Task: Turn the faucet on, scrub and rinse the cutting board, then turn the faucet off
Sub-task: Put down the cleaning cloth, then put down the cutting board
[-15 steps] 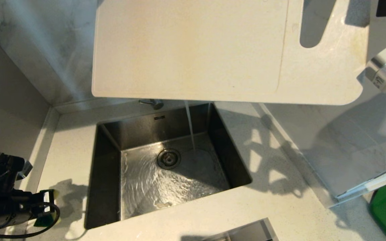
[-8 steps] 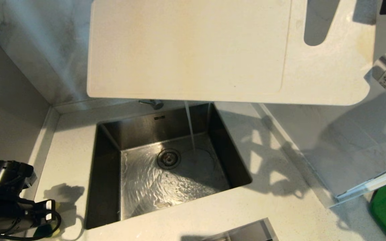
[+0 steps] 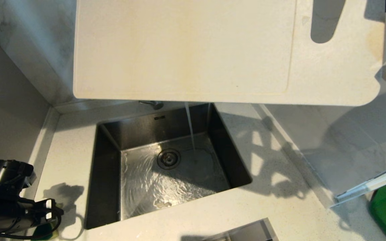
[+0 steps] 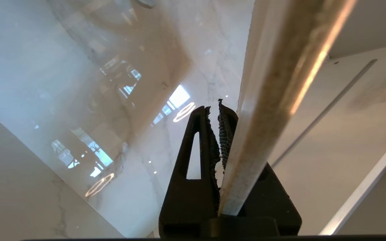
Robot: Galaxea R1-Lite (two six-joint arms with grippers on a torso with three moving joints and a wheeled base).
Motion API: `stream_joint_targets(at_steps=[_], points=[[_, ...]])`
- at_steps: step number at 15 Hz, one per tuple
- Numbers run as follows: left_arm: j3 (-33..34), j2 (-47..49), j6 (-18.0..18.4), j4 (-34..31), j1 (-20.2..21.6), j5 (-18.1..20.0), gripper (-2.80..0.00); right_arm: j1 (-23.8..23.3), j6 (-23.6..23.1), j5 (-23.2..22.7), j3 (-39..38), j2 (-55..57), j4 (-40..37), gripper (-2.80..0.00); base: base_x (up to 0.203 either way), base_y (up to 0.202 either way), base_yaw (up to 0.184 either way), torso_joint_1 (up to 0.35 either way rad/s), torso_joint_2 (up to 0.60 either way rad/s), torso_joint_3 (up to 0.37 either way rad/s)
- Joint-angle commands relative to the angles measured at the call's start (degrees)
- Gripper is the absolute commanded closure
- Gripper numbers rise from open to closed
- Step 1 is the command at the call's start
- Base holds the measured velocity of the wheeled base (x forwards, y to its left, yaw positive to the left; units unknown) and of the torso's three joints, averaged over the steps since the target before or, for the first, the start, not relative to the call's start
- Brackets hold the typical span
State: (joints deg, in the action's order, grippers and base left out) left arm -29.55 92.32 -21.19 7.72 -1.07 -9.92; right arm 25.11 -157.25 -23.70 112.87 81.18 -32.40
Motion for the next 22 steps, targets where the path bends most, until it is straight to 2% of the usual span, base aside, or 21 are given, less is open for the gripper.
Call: stream_joint_targets(at_steps=[1,4,5,9,11,14,15,18,22], points=[[0.0,-4.4,0.2,0.0,-0.1,-0.2,-2.80,-0.1,-0.9,-0.2,0.0,-0.1,-0.2,0.00,0.000,0.000,0.000,0.000,0.00,0.000],[0.0,-12.3,2.2,-0.5,-0.1,-0.2,-2.80,-0.1,-0.9,-0.3,-0.1,-0.4,-0.3,0.00,0.000,0.000,0.000,0.000,0.00,0.000],[0.1,-14.6,2.9,-0.9,-0.1,-0.3,0.00,-0.1,-0.9,-0.3,-0.1,-0.5,-0.3,0.00,0.000,0.000,0.000,0.000,0.00,0.000],[0.2,-23.4,5.2,-3.5,1.5,-0.3,0.00,-0.1,-0.9,-0.3,-0.2,-0.8,-0.6,0.00,0.000,0.000,0.000,0.000,0.00,0.000],[0.5,-27.7,7.8,-4.1,4.4,-0.2,0.00,-0.1,-0.9,-0.3,-0.4,-0.8,-0.7,0.00,0.000,0.000,0.000,0.000,0.00,0.000],[0.2,-30.5,9.5,-4.1,10.2,0.0,0.00,-0.1,-0.9,-0.3,-0.4,-1.0,-0.7,0.00,0.000,0.000,0.000,0.000,0.00,0.000],[0.2,-31.7,9.7,-4.1,11.6,1.2,0.00,-0.1,-0.9,-0.3,-0.5,-1.1,-0.7,0.00,0.000,0.000,0.000,0.000,0.00,0.000],[2.3,-38.0,11.2,-4.8,11.9,4.8,0.00,-0.1,-0.9,-0.3,-0.4,-1.1,-0.6,0.00,0.000,0.000,0.000,0.000,0.00,0.000],[11.0,-51.8,14.8,-6.2,10.4,8.2,0.00,-0.1,-0.9,-0.4,-0.4,-2.4,-0.7,0.00,0.000,0.000,0.000,0.000,0.00,0.000]])
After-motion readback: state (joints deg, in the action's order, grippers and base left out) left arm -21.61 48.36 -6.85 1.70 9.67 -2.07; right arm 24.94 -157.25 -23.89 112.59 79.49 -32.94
